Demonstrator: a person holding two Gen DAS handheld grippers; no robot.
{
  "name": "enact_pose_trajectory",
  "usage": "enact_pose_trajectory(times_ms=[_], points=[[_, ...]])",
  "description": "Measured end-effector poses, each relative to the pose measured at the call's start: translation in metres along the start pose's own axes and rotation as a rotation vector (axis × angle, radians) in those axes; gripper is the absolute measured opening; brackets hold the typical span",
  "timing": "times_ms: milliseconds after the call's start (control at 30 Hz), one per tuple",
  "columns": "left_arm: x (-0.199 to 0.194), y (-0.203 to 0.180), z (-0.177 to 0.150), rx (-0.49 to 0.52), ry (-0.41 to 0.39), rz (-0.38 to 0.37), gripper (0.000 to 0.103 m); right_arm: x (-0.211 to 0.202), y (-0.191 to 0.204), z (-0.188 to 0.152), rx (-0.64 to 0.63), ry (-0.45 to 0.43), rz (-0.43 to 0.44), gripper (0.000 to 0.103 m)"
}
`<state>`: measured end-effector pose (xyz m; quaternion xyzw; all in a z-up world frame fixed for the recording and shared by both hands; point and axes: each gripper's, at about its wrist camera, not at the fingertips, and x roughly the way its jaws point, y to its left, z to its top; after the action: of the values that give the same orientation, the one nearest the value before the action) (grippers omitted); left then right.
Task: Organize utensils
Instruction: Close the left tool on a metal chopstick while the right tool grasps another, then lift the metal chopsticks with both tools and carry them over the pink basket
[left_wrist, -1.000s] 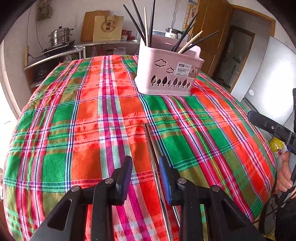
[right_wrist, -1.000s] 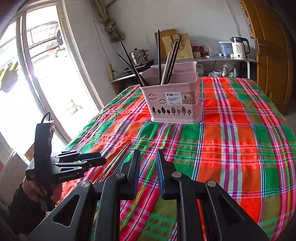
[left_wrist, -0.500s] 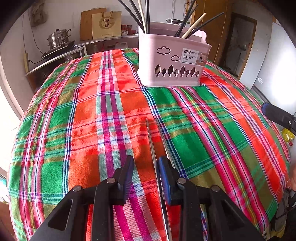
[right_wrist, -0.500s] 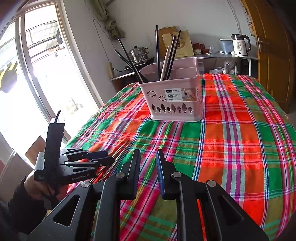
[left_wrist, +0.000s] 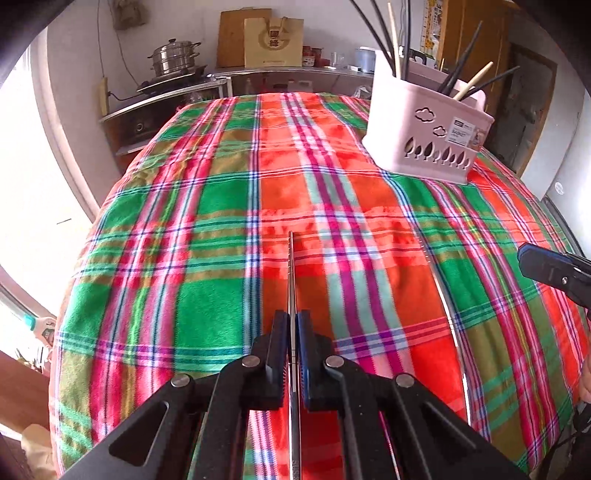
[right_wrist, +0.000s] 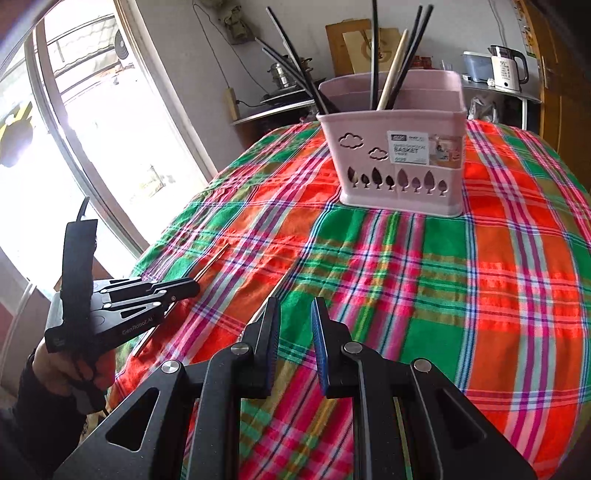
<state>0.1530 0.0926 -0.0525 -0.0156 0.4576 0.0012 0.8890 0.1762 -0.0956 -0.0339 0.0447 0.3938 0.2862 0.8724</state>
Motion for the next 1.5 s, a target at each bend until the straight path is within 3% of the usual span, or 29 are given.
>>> enact_pose_trajectory(times_ms=[133, 400, 733, 867, 1000, 1133, 1500], points=[[-0.001, 0.012, 0.005, -0.014, 0.023, -0.026, 0.007, 0.028, 0.015, 0.008, -0.022, 0.057, 0.006, 0.017], [0.021, 0.013, 0.032, 0.018, 0.067, -0.07, 0.01, 0.076, 0.021, 0.018, -0.026, 0.146, -0.081, 0.017], [0.026, 0.008, 0.036, 0.126, 0.092, -0.072, 0.011, 0.083, 0.041, 0.018, -0.097, 0.183, -0.227, 0.017], [0.026, 0.005, 0.038, 0.143, 0.105, -0.054, 0.01, 0.086, 0.044, 0.019, -0.106, 0.198, -0.248, 0.015], [0.028, 0.002, 0.042, 0.145, 0.123, -0.05, 0.007, 0.09, 0.038, 0.025, -0.077, 0.21, -0.221, 0.006], [0.028, 0.006, 0.047, 0.104, 0.128, -0.089, 0.004, 0.082, 0.031, 0.028, -0.038, 0.199, -0.156, 0.005], [-0.036, 0.01, 0.076, 0.047, -0.051, -0.163, 0.004, 0.019, 0.016, 0.05, -0.006, 0.049, -0.066, 0.005]])
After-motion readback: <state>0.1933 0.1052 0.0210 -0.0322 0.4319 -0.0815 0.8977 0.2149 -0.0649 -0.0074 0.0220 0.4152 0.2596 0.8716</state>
